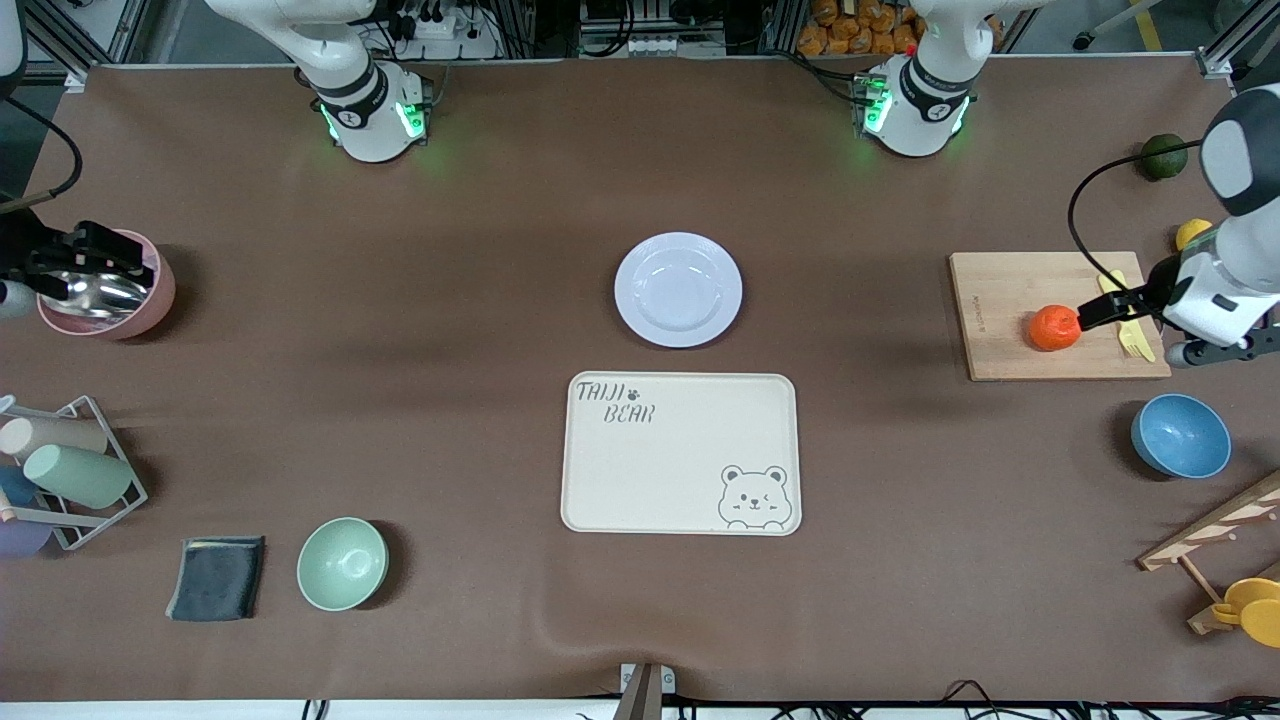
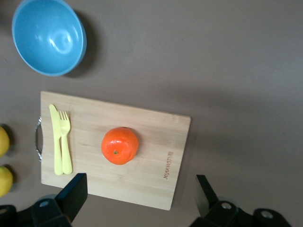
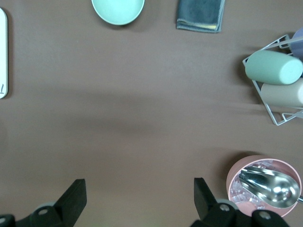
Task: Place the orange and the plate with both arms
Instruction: 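Reach the left gripper down to the orange on the cutting board, then grasp the orange with the left gripper while the right gripper reaches out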
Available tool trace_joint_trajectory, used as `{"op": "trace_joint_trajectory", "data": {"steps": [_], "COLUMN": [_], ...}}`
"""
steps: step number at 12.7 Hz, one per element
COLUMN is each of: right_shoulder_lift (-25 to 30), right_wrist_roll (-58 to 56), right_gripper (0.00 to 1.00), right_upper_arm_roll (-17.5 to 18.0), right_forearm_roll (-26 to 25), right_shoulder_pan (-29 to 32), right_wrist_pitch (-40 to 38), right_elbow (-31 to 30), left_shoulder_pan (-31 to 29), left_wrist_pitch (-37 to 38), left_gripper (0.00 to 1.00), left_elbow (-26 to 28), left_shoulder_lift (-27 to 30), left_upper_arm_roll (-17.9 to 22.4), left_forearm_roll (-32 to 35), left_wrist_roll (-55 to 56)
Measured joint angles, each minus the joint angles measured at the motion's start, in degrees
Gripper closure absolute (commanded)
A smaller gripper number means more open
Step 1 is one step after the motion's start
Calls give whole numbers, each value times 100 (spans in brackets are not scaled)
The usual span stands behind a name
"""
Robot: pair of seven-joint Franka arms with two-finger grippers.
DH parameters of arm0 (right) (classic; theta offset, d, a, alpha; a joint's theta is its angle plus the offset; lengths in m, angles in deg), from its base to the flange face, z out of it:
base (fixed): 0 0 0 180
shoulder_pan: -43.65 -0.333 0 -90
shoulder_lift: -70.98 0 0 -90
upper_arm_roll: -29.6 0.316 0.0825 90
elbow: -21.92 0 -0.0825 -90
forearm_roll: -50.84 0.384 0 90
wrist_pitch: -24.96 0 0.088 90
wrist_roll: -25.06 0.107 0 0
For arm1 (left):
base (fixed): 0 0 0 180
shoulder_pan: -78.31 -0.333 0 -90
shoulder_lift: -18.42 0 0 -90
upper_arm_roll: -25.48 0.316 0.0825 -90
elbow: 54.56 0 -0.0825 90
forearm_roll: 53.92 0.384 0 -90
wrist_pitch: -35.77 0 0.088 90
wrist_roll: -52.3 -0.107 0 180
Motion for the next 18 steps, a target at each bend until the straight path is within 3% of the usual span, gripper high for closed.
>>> {"op": "trace_joint_trajectory", "data": {"steps": [3, 5, 11, 18], "right_shoulder_lift": [-35, -36, -191, -598], "right_wrist_roll": [0, 0, 2, 6], "right_gripper": [0, 0, 0, 0], "right_upper_arm_roll": [1, 1, 3, -21], "right_forearm_roll": [0, 0, 191, 1142], "right_shoulder_pan": [0, 0, 0, 71], "right_wrist_pitch": [-44, -56, -60, -16], "right_elbow": [-17, -20, -253, -621], "left_shoulder_pan": [-348, -599, -768, -914], "left_wrist_pitch": [-977, -1234, -1662, -1951], "left_gripper": [0, 0, 0, 0], "left_elbow": [904, 1149, 1205, 1208], "left_shoulder_lift": [8, -58, -597, -1101], "left_upper_arm_roll": [3, 5, 3, 2], "left_forearm_roll": [1, 1, 1, 1], "left_wrist_roll": [-295, -576, -613, -706]}}
